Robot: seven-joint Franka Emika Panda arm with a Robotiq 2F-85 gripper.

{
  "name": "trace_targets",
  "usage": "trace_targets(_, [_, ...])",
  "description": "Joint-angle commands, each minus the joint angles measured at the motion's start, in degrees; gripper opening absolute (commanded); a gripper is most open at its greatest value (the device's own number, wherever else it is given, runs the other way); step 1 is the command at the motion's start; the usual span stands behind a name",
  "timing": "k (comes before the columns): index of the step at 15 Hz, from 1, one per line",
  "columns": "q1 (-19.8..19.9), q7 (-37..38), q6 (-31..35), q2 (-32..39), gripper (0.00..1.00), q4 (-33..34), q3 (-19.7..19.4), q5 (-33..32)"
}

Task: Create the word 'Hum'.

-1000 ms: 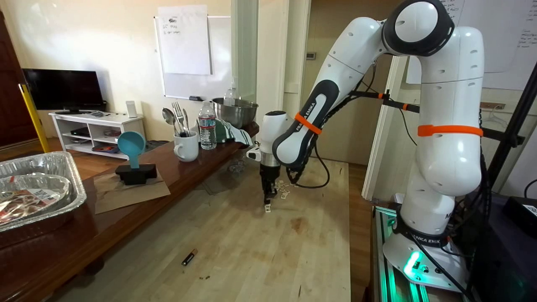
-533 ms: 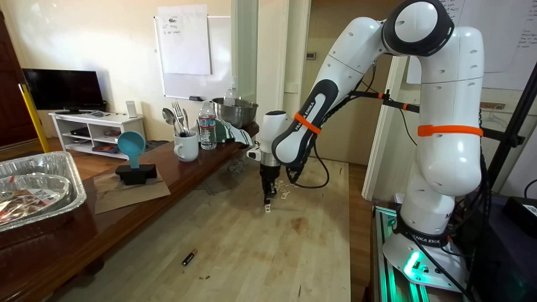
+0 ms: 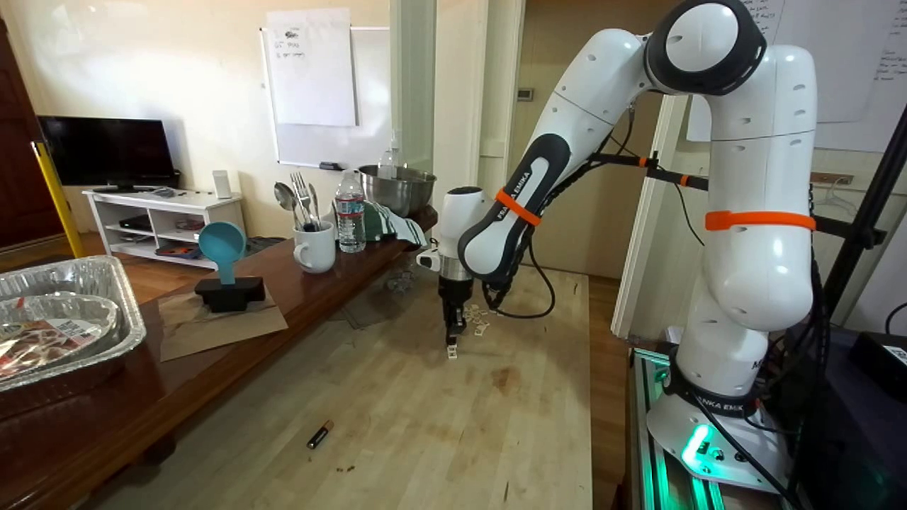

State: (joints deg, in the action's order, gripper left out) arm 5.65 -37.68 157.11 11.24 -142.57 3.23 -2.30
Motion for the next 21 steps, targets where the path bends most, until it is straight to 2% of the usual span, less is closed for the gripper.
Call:
trace_targets(1, [0.1, 0.9, -0.2, 2.1, 0.00, 0.4, 0.8, 1.9])
trace_targets(21, [-0.1, 1.2, 1.3, -2.0, 0.00, -2.1, 2.1, 3.3])
